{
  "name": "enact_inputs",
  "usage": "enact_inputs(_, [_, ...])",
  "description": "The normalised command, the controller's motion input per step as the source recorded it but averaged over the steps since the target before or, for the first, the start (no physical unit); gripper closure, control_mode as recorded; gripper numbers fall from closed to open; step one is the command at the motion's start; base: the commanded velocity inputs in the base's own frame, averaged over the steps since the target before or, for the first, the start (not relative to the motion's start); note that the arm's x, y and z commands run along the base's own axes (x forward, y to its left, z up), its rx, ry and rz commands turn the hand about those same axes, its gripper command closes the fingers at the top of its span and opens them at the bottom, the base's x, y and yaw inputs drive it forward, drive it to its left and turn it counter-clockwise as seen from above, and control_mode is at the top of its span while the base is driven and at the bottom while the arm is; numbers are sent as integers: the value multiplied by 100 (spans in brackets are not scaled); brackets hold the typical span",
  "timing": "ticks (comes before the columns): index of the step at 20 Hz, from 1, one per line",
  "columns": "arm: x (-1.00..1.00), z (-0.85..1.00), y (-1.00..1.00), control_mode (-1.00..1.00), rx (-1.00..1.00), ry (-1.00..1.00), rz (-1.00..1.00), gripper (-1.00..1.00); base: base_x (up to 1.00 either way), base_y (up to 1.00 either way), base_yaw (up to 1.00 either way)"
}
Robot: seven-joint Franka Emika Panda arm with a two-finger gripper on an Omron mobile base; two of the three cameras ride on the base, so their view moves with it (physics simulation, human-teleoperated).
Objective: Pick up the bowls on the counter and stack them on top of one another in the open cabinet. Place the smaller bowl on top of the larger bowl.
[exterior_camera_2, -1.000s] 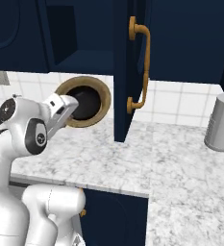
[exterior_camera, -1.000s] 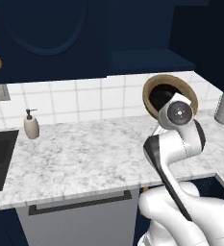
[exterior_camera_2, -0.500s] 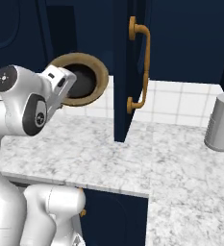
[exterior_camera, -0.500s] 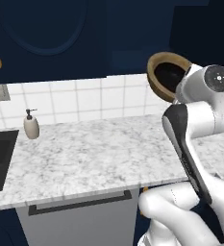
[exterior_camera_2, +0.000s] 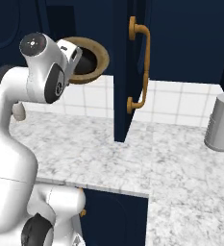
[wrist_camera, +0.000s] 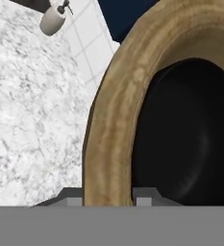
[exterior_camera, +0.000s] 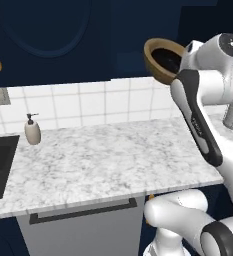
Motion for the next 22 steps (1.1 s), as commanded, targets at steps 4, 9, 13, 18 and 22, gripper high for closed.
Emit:
enact_inputs(4, [56, 23, 0, -100, -12, -9, 8, 100, 0, 0, 0])
enact_inputs(9, [47, 4, 0, -100, -16, -4, 1, 100, 0, 0, 0])
enact_inputs(13, [64, 0, 0, -100, -15, 0, 0, 100, 0, 0, 0])
enact_inputs(18, [80, 0, 0, -100, -8, 0, 0, 100, 0, 0, 0])
enact_inputs(22, [73, 0, 0, -100, -4, -1, 0, -100, 0, 0, 0])
